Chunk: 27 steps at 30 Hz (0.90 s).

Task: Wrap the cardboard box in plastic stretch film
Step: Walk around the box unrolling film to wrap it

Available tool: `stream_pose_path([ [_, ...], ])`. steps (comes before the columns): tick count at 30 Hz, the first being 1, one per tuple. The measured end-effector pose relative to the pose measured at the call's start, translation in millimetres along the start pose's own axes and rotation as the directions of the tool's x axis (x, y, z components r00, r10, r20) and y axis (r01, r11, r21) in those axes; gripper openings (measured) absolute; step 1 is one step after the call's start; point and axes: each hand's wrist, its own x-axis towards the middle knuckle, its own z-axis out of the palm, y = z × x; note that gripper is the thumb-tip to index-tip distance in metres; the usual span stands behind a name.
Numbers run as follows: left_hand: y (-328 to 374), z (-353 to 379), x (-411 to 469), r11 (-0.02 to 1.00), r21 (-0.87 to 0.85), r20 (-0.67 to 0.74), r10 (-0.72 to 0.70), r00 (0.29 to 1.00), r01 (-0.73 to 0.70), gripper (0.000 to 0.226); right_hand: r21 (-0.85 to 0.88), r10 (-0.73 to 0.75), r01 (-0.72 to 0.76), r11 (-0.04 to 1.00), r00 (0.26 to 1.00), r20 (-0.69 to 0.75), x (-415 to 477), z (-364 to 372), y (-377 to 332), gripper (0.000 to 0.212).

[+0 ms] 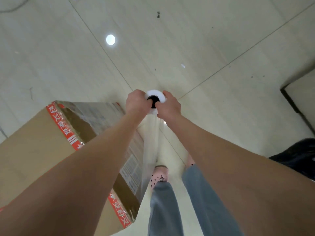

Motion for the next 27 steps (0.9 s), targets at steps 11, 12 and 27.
stream_pose_path([
  [11, -23, -13, 20, 0.990, -0.093, -0.027, -0.109, 0.994, 0.106, 0.025, -0.160, -0.039, 0.051, 0.986, 0.996, 0.078, 19, 24, -34, 0.046],
  [12, -24, -14, 20, 0.986, -0.112, -0.013, -0.123, 0.992, 0.120, 0.026, -0.182, -0.038, 0.053, 0.982, 0.996, 0.085, 21, 25, -35, 0.046],
  [27, -27, -44, 39, 0.992, 0.032, 0.018, 0.125, 0.992, -0.126, 0.017, -0.215, -0.004, -0.010, 0.977, 0.998, -0.067, 33, 52, -64, 0.045],
])
